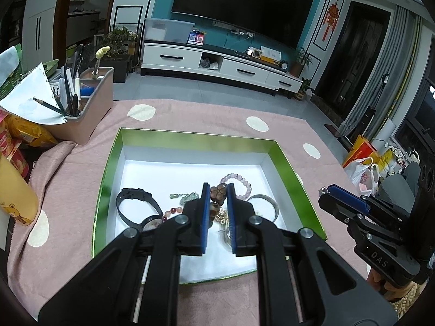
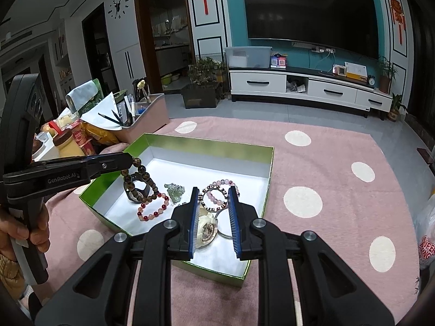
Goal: Organize jewelry
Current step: 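Carry the brown bracelet and silver ring into the green box with both tools, then open the left tool releasing the bracelet while the right tool releases the ring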
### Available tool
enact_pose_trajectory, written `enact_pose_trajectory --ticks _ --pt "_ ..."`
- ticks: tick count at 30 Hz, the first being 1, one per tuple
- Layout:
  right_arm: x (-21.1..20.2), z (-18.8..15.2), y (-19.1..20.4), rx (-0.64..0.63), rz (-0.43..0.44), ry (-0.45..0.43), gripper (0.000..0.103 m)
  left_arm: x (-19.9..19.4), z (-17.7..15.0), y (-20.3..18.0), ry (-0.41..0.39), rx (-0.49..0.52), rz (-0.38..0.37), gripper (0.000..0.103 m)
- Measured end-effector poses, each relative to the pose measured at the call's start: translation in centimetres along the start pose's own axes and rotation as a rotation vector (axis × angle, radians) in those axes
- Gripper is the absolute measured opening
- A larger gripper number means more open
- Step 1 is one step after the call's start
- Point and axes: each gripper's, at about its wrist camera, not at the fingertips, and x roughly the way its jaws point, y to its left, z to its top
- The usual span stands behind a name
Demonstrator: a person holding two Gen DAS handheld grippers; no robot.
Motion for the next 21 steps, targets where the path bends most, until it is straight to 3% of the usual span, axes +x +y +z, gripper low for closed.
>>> enact_pose_trajectory --ticks 21 --pt "2.9 -0.5 0.1 0.004 0.010 0.060 0.021 3.8 -0.6 0.8 0.073 0.005 0.032 0.012"
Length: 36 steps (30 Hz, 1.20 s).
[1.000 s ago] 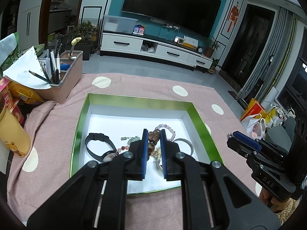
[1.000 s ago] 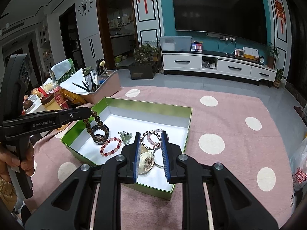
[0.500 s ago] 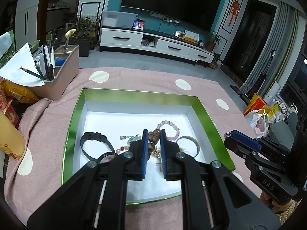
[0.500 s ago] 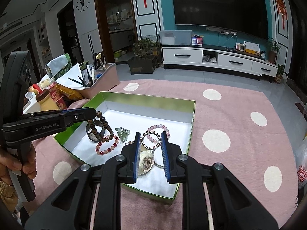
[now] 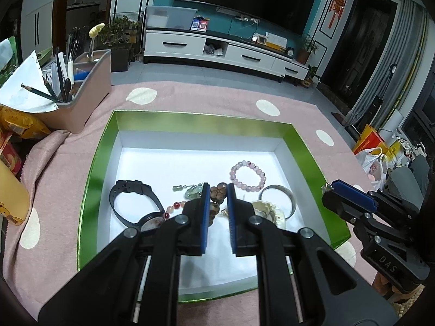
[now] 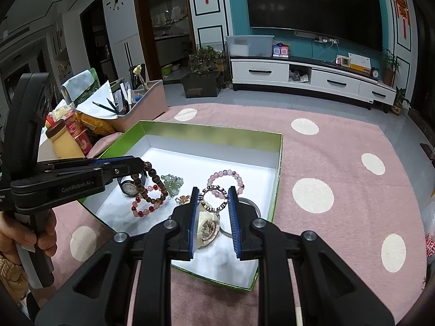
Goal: Organize jewelry
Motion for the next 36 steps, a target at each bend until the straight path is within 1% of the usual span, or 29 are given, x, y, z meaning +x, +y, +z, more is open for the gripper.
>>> enact_pose_trajectory --ticks 5,10,13,15,17,18,19,20,21,22,23,24,25,26,27,28,29,30,32,33,35,36 --pt "0.9 0.1 0.2 0.001 0.013 0.028 0.021 0.7 -0.2 0.1 0.020 0.000 0.015 0.012" --pt "2.3 0.2 0.2 0.020 0.033 0.077 0.021 1.3 -0.5 0.2 0.047 0.009 0.038 0.012" --pt "2.6 0.2 0.2 0.030 0.033 0.086 0.021 1.5 -0.4 0.4 0.054 0.006 0.050 0.012" --pt "2.7 0.3 0.1 0.042 0.034 0.090 0.022 1.4 -0.4 0.6 0.056 0.001 0.055 0.017" --pt "2.5 0.3 0.0 0.048 0.033 0.086 0.022 1.2 -0.3 0.6 0.054 -0.001 0.060 0.026" --pt "2.4 0.4 -0.1 0.050 0.032 0.084 0.022 1.1 -0.3 0.6 0.052 -0.001 0.063 0.029" --pt "2.2 0.4 -0.1 0.055 0.033 0.081 0.022 0.9 -0.2 0.6 0.049 -0.002 0.066 0.035" --pt "2.1 0.5 -0.2 0.058 0.034 0.079 0.022 0.7 -0.2 0.6 0.047 -0.003 0.069 0.044" --pt "1.9 0.5 -0.3 0.060 0.034 0.078 0.023 0.6 -0.1 0.6 0.046 -0.002 0.071 0.048" --pt "1.7 0.6 -0.3 0.063 0.035 0.074 0.028 0.4 0.0 0.5 0.044 -0.001 0.073 0.051" --pt "1.4 0.7 -0.4 0.066 0.036 0.072 0.031 0.2 0.0 0.5 0.040 0.000 0.077 0.056" --pt "1.0 0.8 -0.4 0.067 0.035 0.067 0.034 -0.2 0.1 0.3 0.039 0.003 0.086 0.061" --pt "0.8 0.9 -0.3 0.066 0.035 0.064 0.038 -0.4 0.3 0.3 0.039 0.005 0.092 0.072" --pt "0.5 1.2 -0.3 0.065 0.033 0.062 0.040 -0.7 0.4 0.2 0.035 0.007 0.098 0.075" --pt "0.0 1.4 -0.2 0.063 0.027 0.062 0.050 -1.1 0.5 0.1 0.030 0.012 0.108 0.078" --pt "-0.2 1.6 -0.1 0.063 0.021 0.062 0.065 -1.4 0.7 -0.1 0.028 0.016 0.116 0.086" --pt "-0.6 1.8 0.0 0.065 0.014 0.060 0.072 -1.8 0.8 -0.2 0.025 0.019 0.123 0.090" --pt "-1.2 2.1 0.1 0.069 0.007 0.055 0.081 -2.3 1.1 -0.3 0.018 0.023 0.131 0.091" --pt "-1.9 2.6 0.3 0.072 0.001 0.058 0.086 -3.3 1.5 -0.6 0.013 0.040 0.152 0.099" --pt "-2.2 2.9 0.4 0.073 -0.004 0.063 0.090 -3.7 1.7 -0.7 0.011 0.045 0.165 0.100" --pt "-2.8 3.5 0.6 0.074 -0.025 0.073 0.094 -4.7 2.1 -0.9 0.002 0.060 0.183 0.101" --pt "-3.1 3.8 0.7 0.073 -0.033 0.078 0.098 -5.3 2.3 -1.2 0.003 0.071 0.197 0.101"
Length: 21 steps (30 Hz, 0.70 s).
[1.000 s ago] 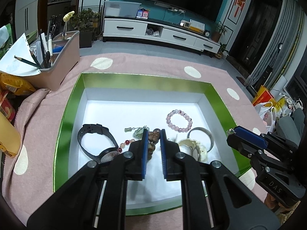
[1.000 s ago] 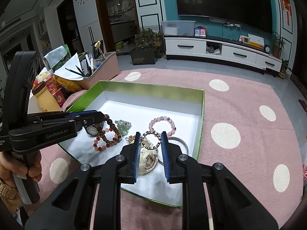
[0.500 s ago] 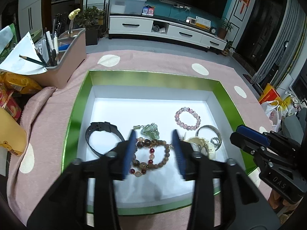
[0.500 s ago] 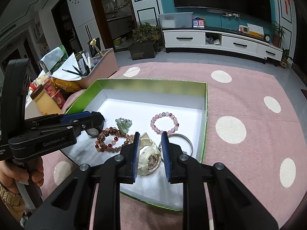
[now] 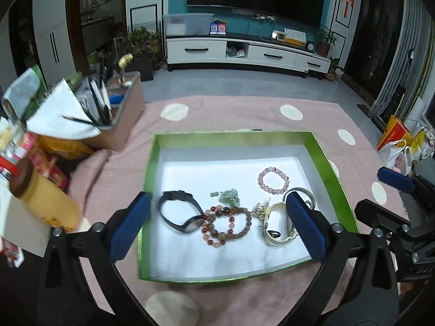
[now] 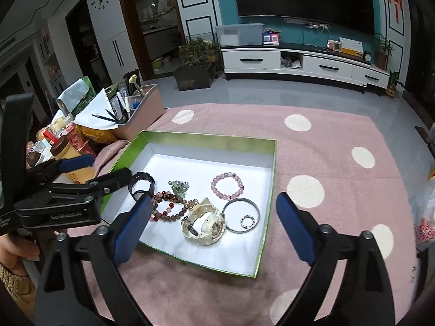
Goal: Organize jewelry
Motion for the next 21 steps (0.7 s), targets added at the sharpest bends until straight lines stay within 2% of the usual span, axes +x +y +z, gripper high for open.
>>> enact_pose_trajectory --ticks 1,4,8,11,14,21 --pt "-0.3 0.3 0.1 0.001 -0.009 0.011 0.102 -0.4 0.2 0.0 0.002 0.008 0.008 0.101" --pt "-0.9 1.1 0.2 0.023 -0.032 0.055 0.102 -1.8 1.0 0.0 0.005 0.023 0.023 0.101" --pt "-1.2 2.1 0.3 0.032 -0.069 0.119 0.102 -3.8 2.0 0.2 0.032 -0.008 0.003 0.101" --pt "-1.7 3.0 0.6 0.019 -0.077 0.151 0.102 -4.9 2.8 0.3 0.068 -0.029 0.027 0.101" --pt "-2.6 3.9 1.3 -0.022 -0.093 0.147 0.102 -6.2 3.4 0.6 0.059 -0.038 0.012 0.101" --pt "-3.5 4.9 1.7 -0.036 -0.105 0.125 0.102 -7.2 4.1 0.4 0.035 0.002 0.083 0.101"
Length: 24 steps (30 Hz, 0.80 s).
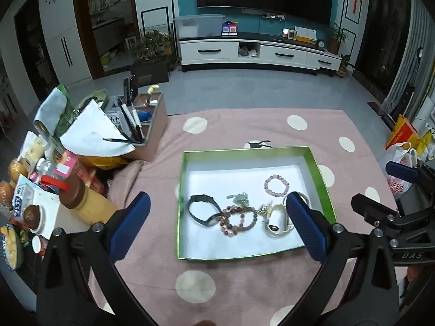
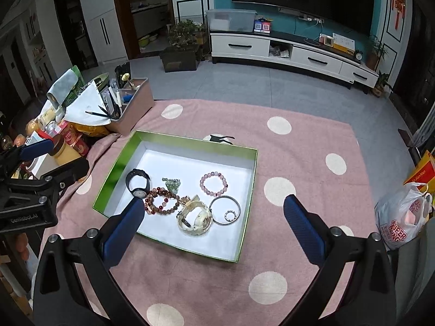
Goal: Organize jewelry
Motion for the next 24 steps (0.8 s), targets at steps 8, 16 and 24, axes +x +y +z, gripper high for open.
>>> enact_pose_trajectory --ticks 8,16,24 --pt "-0.1 0.1 0.1 0.000 0.005 0.001 0.102 0.5 0.2 0.4 0.016 -0.025 0.032 0.101" --pt "0.4 0.1 0.4 -0.011 -0.003 0.004 0.102 0.9 0.1 0.5 0.019 -0.029 0.037 0.101" --pt "1.0 0.1 0.5 -0.010 -0.009 0.009 0.102 1.3 0.1 0.5 0.019 -0.031 0.041 0.101"
